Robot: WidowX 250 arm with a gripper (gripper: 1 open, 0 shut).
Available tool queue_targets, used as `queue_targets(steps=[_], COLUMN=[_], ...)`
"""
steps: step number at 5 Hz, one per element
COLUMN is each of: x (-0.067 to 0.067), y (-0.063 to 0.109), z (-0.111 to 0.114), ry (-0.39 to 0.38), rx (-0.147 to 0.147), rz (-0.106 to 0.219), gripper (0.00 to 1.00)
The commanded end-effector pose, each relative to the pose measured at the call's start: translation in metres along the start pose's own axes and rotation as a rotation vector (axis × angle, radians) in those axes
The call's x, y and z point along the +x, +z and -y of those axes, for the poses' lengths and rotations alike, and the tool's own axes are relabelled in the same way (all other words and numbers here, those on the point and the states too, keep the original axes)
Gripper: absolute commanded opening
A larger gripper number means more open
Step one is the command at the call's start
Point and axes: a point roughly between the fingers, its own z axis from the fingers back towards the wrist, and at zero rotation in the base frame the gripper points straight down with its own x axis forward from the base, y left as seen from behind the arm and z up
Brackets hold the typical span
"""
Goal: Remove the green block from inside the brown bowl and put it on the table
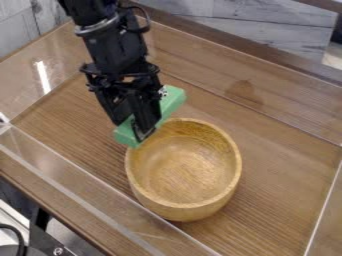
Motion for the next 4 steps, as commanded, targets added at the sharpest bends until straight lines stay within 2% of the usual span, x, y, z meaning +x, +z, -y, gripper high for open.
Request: queue_targets(steps=[1, 4], x=[0.0065, 0.0116], y=[0.0046, -0.0036], z=[-0.0045, -0.0111], ry=[-0.005, -0.015], rx=[0.009, 0.007], rz=[0.035, 0.036], gripper=[0.0, 0.0])
